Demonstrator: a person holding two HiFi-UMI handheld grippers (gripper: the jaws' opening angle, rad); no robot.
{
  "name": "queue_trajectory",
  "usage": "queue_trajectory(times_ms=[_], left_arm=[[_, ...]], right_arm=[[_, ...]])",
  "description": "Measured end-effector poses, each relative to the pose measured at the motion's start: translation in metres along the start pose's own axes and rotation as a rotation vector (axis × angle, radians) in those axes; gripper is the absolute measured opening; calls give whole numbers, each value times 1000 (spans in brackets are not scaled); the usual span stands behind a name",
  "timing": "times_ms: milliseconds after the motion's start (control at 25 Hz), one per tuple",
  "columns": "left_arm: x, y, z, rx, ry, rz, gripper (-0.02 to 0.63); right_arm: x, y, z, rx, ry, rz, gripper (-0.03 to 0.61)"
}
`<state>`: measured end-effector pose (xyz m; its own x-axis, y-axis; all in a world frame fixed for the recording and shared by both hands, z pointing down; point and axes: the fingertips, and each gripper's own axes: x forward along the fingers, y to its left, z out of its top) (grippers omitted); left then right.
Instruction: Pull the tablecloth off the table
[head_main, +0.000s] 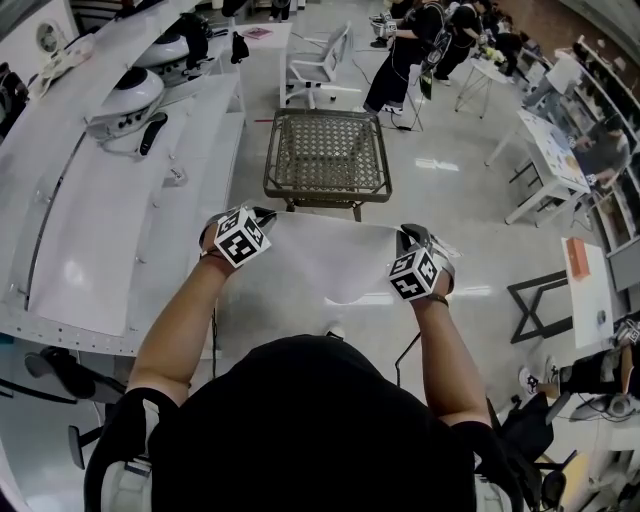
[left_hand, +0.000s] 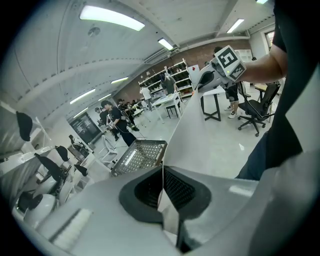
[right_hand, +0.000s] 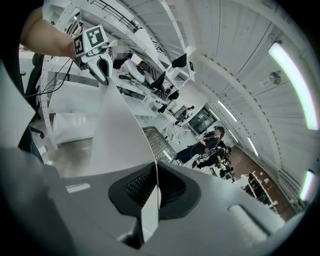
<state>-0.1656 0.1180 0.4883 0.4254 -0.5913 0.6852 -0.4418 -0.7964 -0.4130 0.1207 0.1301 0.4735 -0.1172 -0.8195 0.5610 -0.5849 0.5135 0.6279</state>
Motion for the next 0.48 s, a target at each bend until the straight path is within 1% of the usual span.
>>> queue_trajectory(times_ms=[480], left_arm=[[-7,-9,-10,-8,6,-14,2]], right_arm=[[-5,15,-1,33,9,25,34]])
